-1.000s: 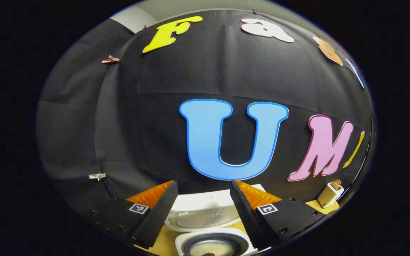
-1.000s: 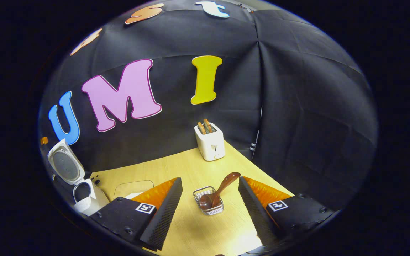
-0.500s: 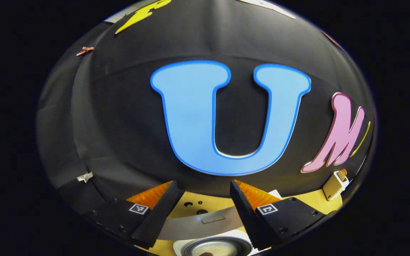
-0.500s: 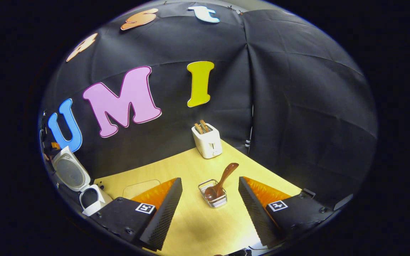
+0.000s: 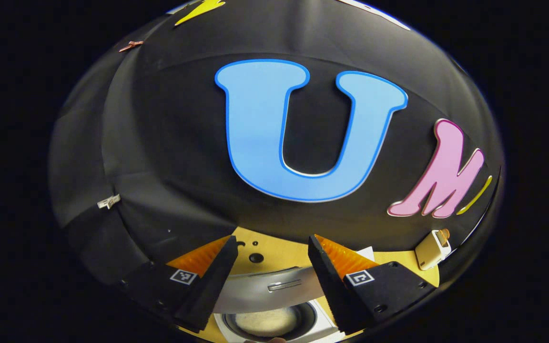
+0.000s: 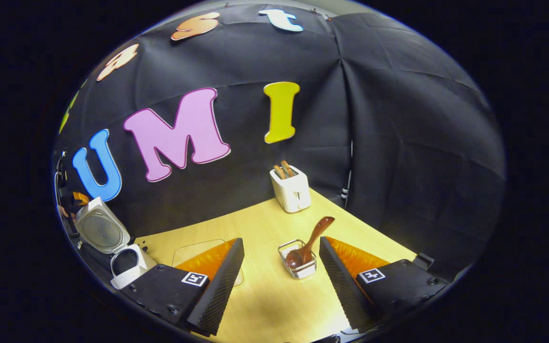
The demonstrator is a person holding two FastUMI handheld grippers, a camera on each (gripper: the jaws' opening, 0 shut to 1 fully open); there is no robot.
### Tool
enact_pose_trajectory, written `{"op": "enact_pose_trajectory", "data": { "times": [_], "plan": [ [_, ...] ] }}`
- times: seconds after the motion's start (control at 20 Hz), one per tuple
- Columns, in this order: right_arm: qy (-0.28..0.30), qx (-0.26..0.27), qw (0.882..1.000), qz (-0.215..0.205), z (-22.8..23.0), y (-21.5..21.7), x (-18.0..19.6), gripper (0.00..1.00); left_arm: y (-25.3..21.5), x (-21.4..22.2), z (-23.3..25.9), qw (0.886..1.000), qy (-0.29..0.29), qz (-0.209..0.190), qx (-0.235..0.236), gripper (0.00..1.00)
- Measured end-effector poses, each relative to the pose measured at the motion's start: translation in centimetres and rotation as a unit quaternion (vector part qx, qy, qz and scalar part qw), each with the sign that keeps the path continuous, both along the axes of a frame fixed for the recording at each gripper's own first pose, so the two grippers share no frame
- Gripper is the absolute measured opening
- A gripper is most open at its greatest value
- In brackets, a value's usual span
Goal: Close the left gripper, press the button to open the rice cooker; take a wooden spoon from the chopstick holder with the right hand, scoop a spoonful of rice and pour it into the rice cooker, then put the wooden spoon back into the chopstick holder.
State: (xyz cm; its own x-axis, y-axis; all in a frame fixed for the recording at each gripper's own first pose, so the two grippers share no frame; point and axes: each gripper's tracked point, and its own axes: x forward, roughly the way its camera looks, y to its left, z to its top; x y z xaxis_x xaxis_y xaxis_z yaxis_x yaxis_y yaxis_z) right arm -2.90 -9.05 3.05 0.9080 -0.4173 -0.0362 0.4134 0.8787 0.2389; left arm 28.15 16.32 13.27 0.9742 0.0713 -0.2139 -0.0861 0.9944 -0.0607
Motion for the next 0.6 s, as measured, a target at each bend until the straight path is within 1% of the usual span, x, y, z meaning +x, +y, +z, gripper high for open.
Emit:
{"op": "enact_pose_trajectory", "data": {
  "times": [0.05,0.25,0.35,0.5,0.6],
  "plan": [
    [-0.002,-0.004,1.0,0.01,0.2,0.3,0.3,0.98,-0.4,-1.1,-0.8,1.0,0.008,0.003,-0.005,0.98],
    [0.008,0.007,0.999,0.053,-0.9,0.8,1.7,0.98,-2.2,-4.8,-5.3,0.999,0.041,0.01,-0.015,0.97],
    [0.02,0.002,0.997,0.072,-1.6,1.1,1.9,0.98,-3.1,-6.8,-8.7,0.998,0.066,0.012,-0.018,0.98],
    [0.044,-0.01,0.994,0.1,-2.7,1.5,2.2,0.98,-4.1,-8.6,-13.3,0.995,0.098,0.018,-0.002,0.97],
    [0.055,-0.01,0.992,0.11,-3.5,1.5,2.3,0.98,-4.3,-8.8,-16.0,0.993,0.117,0.025,0.013,0.98]
  ]
}}
